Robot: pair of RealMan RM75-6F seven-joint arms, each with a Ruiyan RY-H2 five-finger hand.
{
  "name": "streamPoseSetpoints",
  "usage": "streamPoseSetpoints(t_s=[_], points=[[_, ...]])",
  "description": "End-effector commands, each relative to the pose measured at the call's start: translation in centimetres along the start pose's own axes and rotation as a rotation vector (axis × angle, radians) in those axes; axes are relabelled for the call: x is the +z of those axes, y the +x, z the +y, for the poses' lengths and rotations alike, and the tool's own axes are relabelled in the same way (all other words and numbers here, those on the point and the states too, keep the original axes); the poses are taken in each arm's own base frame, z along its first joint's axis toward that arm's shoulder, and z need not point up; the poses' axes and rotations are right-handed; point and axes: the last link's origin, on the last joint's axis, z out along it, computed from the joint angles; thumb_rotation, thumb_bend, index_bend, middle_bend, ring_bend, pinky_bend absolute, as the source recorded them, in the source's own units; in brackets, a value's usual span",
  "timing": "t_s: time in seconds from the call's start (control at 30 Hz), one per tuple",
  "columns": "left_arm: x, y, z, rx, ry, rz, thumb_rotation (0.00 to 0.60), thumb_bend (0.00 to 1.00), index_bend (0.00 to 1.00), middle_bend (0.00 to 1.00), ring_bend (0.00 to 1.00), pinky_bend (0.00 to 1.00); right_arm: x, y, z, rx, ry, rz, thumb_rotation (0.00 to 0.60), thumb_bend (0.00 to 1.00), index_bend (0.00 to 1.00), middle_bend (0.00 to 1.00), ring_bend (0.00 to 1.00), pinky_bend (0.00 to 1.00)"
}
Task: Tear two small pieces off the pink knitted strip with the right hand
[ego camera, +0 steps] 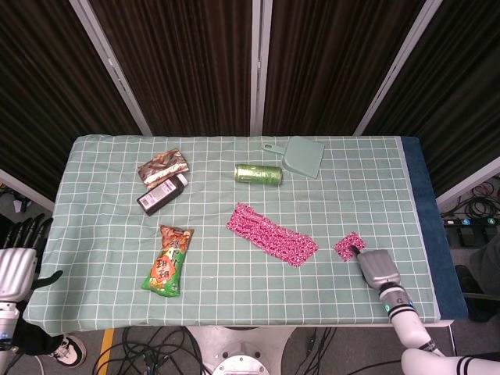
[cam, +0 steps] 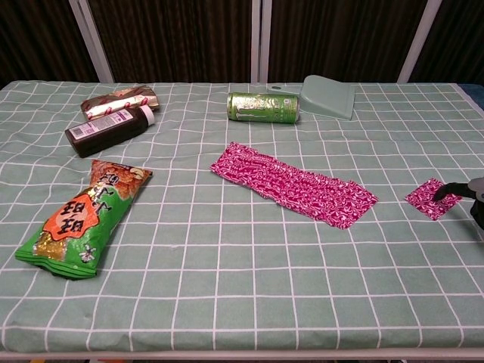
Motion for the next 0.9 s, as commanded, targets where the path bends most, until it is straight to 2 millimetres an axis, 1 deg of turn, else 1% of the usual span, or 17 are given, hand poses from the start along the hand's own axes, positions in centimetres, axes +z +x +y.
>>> streamPoseSetpoints(t_s=[0.03, 0.17, 0.37, 0.7, 0.9], points=[[0.0, 0.0, 0.0, 0.000, 0.000, 0.000, 0.600, 0.09, 0.06, 0.00, 0.00, 0.09, 0.0, 0.0, 0.1, 0.001, -0.002, -0.002, 0.600, 1.00, 0.16, 0.93, 0.89, 0.79], [0.0, 0.0, 0.0, 0.002, 0.002, 0.000, 0.600, 0.09, 0.06, 0.00, 0.00, 0.09, 0.0, 0.6, -0.4, 0.018, 0.015, 0.025, 0.600, 1.00, 0.16, 0.93, 0.89, 0.79], [0.0, 0.2, 0.0, 0.000, 0.001, 0.009, 0.600, 0.09, 0.06, 0.00, 0.00, 0.09, -0.2, 2.2, -2.6, 0.027, 0.082, 0.083, 0.600, 1.00, 0.16, 0.93, 0.89, 0.79], [-0.1, 0.3, -0.3, -0.003, 0.009, 0.007, 0.600, 0.09, 0.06, 0.00, 0.00, 0.09, 0.9, 2.3, -6.2, 0.022, 0.160, 0.046, 0.600, 1.00, 0.16, 0.93, 0.89, 0.79], [-0.1, 0.2, -0.5, -0.001, 0.011, 0.008, 0.600, 0.09, 0.06, 0.00, 0.00, 0.09, 1.6, 2.9, -7.9, 0.019, 0.189, 0.047, 0.600, 1.00, 0.15, 0.93, 0.89, 0.79]])
